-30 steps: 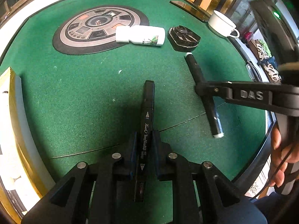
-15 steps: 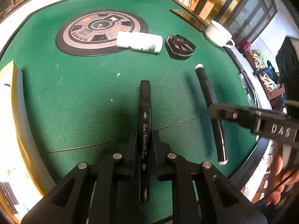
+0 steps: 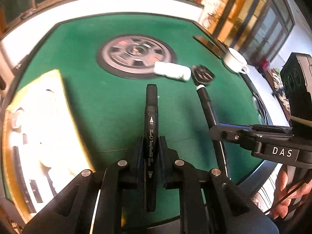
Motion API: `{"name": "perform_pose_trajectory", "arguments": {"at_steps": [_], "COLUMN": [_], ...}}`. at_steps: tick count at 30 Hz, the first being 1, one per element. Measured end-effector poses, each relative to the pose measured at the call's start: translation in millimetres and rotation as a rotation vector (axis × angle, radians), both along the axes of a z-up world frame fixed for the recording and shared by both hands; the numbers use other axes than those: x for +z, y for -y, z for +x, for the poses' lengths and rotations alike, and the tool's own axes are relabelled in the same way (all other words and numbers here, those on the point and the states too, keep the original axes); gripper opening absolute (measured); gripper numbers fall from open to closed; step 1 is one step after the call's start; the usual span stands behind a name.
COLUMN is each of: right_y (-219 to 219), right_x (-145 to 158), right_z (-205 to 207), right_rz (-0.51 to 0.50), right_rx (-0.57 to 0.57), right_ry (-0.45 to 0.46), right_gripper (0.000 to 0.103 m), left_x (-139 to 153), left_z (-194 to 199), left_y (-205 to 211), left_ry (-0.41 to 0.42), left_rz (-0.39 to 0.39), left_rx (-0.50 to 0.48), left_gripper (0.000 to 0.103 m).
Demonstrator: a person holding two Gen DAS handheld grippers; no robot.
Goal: Organize rigid objects
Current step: 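Carry both black markers to the tray with both grippers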
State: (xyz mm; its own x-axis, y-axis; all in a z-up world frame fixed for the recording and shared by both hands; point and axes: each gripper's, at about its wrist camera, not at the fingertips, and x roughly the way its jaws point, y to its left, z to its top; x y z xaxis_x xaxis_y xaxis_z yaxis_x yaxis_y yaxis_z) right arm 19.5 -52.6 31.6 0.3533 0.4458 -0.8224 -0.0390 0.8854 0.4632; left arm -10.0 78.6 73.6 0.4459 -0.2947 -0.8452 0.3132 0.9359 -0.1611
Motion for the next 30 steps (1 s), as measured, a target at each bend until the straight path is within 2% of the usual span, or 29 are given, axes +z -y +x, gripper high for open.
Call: {"name": "perform_pose_trajectory", "arguments": {"at_steps": [6,13,20,30], "right_y": [-38.4,-90.0,-144.0,-191.0], "right_x": [19.5,31.1,29.0,17.0], "right_z": [7.2,11.7,15.5,18.8], "right_rz": [0.014,0.014,0.011,0.012], "right_rx": [0.082,0.19,0.285,0.354], "right_ry": [0.04,0.064,0.053,0.018], "right_gripper": [0.014,0.014,0.014,0.014], "left_x": [14.9,14.5,9.0,-3.3], "left_z": [-7.9,-14.9,-21.9,-28.6], "left_y": [-38.7,-82.2,-122.4,-162.6], "left_ry": [0.057,0.071,0.073,0.056], "left_rz": [0.006,0.016,0.042,0.085], "left_rx": [0.092,0.185,0.263,0.308], "left_gripper": [0.013,0.013,0.013,0.013]}}
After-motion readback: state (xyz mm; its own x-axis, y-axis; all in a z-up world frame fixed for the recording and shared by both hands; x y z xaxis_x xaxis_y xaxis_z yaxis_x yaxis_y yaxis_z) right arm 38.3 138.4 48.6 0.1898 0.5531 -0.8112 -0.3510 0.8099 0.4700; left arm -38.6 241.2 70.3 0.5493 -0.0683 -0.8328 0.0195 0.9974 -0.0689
